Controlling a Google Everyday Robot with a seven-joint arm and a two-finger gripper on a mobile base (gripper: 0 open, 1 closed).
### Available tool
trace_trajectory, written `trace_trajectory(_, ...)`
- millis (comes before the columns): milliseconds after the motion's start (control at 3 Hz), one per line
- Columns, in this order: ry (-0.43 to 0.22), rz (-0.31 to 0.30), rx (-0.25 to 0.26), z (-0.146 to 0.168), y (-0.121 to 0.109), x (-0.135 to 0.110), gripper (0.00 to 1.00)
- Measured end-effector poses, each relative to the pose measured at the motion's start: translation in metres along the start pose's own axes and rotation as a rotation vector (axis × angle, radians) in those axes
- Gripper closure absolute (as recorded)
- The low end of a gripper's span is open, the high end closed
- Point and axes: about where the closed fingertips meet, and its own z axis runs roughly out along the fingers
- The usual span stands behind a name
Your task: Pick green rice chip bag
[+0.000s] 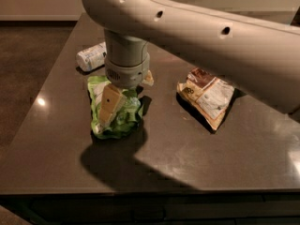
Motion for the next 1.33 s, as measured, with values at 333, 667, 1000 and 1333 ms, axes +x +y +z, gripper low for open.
trace_trajectory(333,-0.008,-0.003,-0.022,-0.001,0.001,0.001,0.31)
trace_trajectory(667,-0.034,-0.02,-0.051,-0.008,0.003,0.001,0.56)
trace_trajectory(1000,-0.074,-0.043,-0.089,-0.02,0.003,0.002,0.79)
trace_trajectory(1333,-0.123,-0.072,-0.123,-0.038,0.004,0.003,0.99)
